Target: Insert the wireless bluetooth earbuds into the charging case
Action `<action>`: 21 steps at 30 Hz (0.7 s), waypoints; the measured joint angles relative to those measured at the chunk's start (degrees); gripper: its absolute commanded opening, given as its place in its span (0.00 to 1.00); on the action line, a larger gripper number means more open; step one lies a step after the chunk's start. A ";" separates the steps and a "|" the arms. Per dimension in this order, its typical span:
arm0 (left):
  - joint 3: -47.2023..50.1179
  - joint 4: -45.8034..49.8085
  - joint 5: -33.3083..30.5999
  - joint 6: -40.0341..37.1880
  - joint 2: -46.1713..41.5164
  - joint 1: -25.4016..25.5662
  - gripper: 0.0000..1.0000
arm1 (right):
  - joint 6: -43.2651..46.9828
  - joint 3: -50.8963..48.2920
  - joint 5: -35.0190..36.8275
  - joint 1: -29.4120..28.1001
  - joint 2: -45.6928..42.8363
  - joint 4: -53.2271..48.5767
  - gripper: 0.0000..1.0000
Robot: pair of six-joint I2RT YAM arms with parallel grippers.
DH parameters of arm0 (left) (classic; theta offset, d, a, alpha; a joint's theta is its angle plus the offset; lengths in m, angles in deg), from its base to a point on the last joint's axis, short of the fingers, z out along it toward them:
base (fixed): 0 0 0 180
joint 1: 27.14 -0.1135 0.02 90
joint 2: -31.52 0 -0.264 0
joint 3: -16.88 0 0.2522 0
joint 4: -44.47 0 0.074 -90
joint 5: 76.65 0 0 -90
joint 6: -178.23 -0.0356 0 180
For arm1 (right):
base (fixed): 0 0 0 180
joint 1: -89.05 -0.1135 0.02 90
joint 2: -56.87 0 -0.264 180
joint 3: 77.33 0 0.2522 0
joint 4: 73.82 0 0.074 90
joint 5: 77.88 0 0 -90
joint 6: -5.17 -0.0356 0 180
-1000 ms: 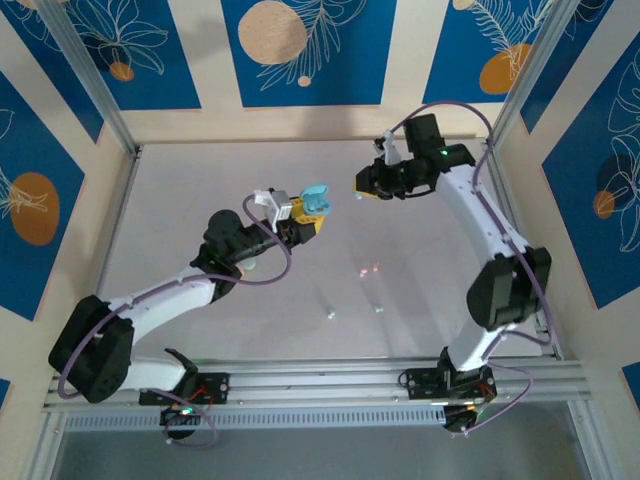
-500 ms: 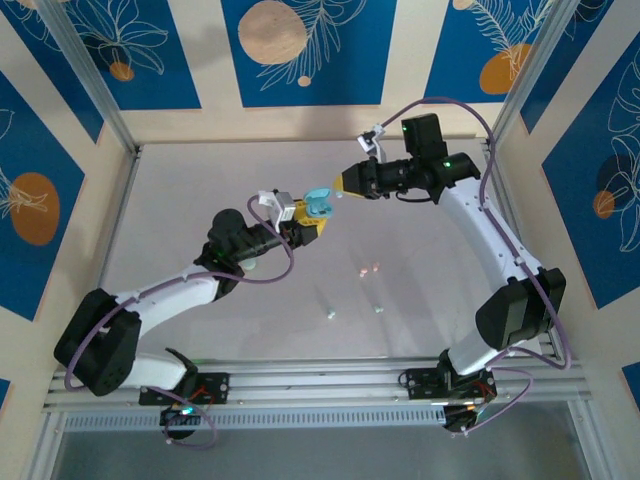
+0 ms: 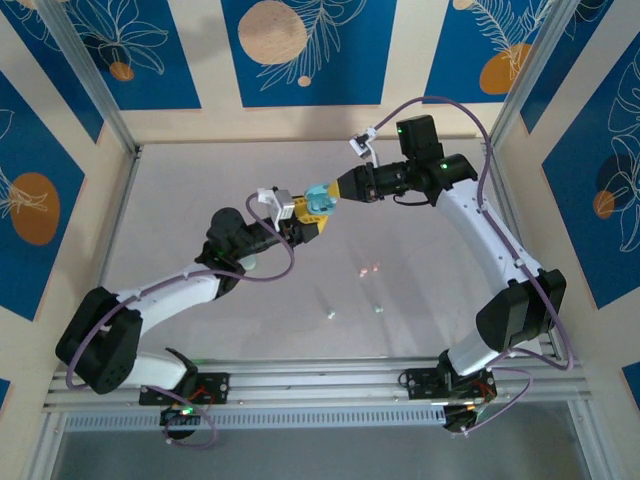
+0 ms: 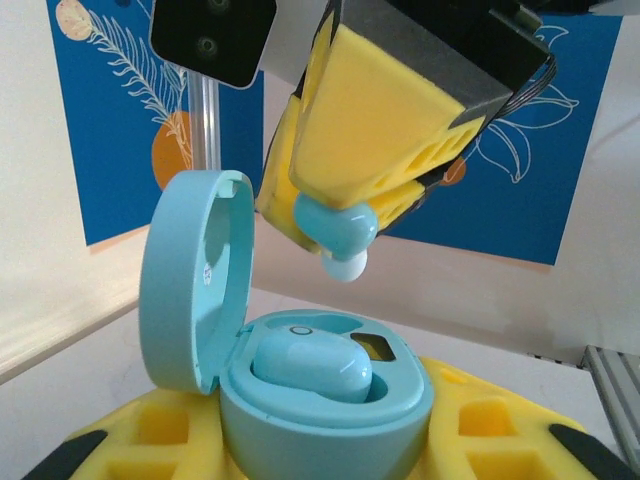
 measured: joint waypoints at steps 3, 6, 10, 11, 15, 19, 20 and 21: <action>-0.15 -0.74 0.79 0.68 0.52 0.00 0.24 | 0.46 0.00 0.00 0.00 0.00 -0.31 0.21; -0.15 -1.36 1.29 1.22 0.90 -0.02 0.23 | 0.59 0.00 0.00 0.00 0.00 -0.66 0.21; -0.20 -1.70 1.57 1.70 1.09 -0.09 0.24 | 1.16 0.00 0.02 -0.13 0.02 -0.98 0.21; -0.20 -1.92 1.66 1.95 1.09 -0.11 0.24 | 1.49 0.00 0.04 -0.13 0.02 -1.20 0.21; -0.26 -2.80 1.77 2.82 1.09 -0.11 0.23 | 2.12 0.00 0.09 -0.13 0.24 -1.81 0.21; -0.26 -3.48 1.86 3.41 1.31 -0.11 0.23 | 2.12 0.00 0.09 -0.22 0.31 -1.90 0.21; -0.28 -3.69 1.95 3.56 1.49 -0.11 0.23 | 2.12 0.00 0.13 -0.22 0.31 -1.92 0.21; -0.28 -3.85 1.97 3.89 1.64 -0.11 0.23 | 2.10 0.00 0.24 -0.22 0.31 -1.92 0.21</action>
